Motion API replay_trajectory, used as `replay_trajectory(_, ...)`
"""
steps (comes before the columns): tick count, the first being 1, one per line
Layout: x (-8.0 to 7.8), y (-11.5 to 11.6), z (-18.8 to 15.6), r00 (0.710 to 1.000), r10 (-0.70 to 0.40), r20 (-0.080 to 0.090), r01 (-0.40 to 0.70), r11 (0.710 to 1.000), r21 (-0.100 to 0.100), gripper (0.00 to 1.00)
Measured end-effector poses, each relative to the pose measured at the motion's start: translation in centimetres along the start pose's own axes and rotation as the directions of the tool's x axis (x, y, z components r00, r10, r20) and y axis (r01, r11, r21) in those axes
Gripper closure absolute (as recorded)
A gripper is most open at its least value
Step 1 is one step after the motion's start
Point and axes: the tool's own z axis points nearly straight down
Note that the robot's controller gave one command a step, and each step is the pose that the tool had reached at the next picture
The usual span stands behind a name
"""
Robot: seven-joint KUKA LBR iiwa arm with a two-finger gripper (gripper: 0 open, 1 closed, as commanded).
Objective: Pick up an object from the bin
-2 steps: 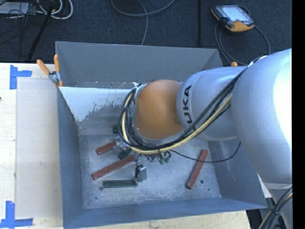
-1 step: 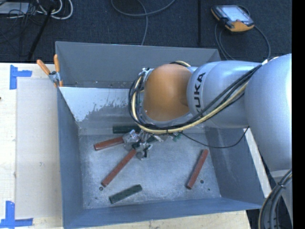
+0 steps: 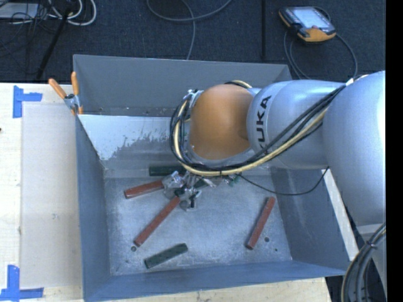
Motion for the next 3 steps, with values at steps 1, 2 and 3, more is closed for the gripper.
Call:
replay_trajectory(1, 0.5, -0.7, -4.7, 1.0, -0.02, -0.008, 0.02, 1.0, -0.006, 1.0)
replay_trajectory(2, 2.7, 1.3, -11.2, 0.993, -0.121, -0.002, 0.121, 0.993, -0.002, 1.0)
replay_trajectory(3, 2.7, 1.3, -11.2, 0.993, -0.119, -0.002, 0.119, 0.993, -0.003, 0.0)
